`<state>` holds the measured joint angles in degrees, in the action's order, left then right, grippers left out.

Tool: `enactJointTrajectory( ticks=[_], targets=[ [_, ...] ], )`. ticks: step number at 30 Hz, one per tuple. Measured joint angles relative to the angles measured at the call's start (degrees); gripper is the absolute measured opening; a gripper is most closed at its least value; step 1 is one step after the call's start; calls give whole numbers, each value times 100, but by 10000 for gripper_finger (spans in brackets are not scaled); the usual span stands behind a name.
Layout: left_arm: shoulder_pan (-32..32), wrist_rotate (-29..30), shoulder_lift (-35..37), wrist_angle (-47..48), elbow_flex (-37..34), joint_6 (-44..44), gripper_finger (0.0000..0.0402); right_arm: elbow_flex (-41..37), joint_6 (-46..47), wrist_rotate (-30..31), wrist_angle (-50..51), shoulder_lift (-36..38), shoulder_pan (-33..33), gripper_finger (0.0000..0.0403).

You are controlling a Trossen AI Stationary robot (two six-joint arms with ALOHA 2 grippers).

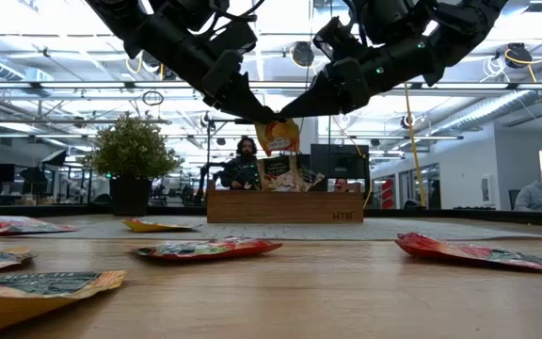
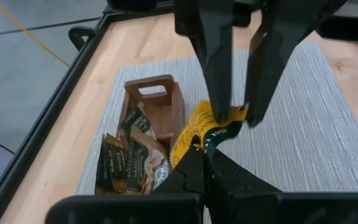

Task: Pick & Place Tea
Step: Put the yellow tea bag into the right section of the wooden organizer

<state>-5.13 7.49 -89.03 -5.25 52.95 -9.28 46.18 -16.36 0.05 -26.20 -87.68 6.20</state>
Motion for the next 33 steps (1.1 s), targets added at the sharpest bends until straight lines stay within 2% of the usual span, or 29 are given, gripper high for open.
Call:
enactJointTrajectory(
  ticks=[7,9,12,15,18,25,29,33],
  targets=[
    [7,-156,7,43,9,10,1,-3,10,614,126,8,11,174],
    [1,-285,7,42,9,20,1,-1,52,601,62,-33,11,192],
    [2,-300,7,37,9,20,1,-5,164,573,-23,-44,9,198],
    [2,-302,7,15,9,35,1,-1,312,262,-275,-40,13,180],
    [2,-299,7,3,9,37,1,-1,396,110,-312,-40,17,145],
    [0,-293,7,-5,9,61,1,-1,446,-171,-265,-40,185,15],
    [0,-288,7,-58,9,62,3,1,322,-99,-207,-39,237,2],
    [-4,-273,44,-175,9,229,27,-43,79,364,-8,48,238,1]
  ],
)
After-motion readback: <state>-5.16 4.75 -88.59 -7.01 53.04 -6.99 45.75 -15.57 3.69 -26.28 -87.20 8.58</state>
